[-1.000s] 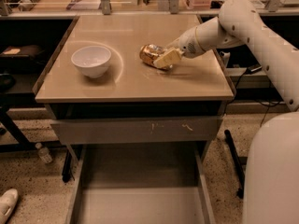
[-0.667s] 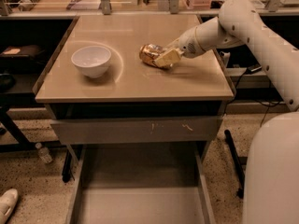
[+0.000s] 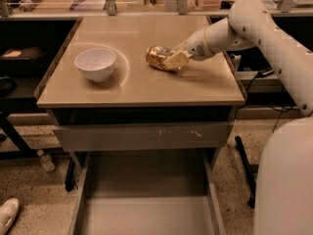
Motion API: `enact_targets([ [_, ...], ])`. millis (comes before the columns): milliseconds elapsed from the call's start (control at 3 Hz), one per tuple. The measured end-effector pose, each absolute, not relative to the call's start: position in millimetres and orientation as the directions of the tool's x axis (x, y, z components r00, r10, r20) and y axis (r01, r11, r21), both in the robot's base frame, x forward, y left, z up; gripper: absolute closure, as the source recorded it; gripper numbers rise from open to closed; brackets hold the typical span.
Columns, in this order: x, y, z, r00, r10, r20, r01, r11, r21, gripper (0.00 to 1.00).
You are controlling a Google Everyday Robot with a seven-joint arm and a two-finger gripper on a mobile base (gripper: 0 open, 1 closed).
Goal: Place orange can into top drawer
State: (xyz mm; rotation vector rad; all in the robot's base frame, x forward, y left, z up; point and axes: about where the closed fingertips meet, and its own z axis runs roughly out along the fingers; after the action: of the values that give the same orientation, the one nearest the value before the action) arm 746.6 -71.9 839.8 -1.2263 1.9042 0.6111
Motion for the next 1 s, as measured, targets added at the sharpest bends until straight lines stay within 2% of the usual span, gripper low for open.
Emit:
enact_targets([
  [667,722,-65,838,-0.185,-0.526,-0.830,-0.928,0.373,-0.029,1.00],
  [1000,704,-68,871,-0.118,-0.501,-0.857,-0.924,0.372,-0.090,1.00],
])
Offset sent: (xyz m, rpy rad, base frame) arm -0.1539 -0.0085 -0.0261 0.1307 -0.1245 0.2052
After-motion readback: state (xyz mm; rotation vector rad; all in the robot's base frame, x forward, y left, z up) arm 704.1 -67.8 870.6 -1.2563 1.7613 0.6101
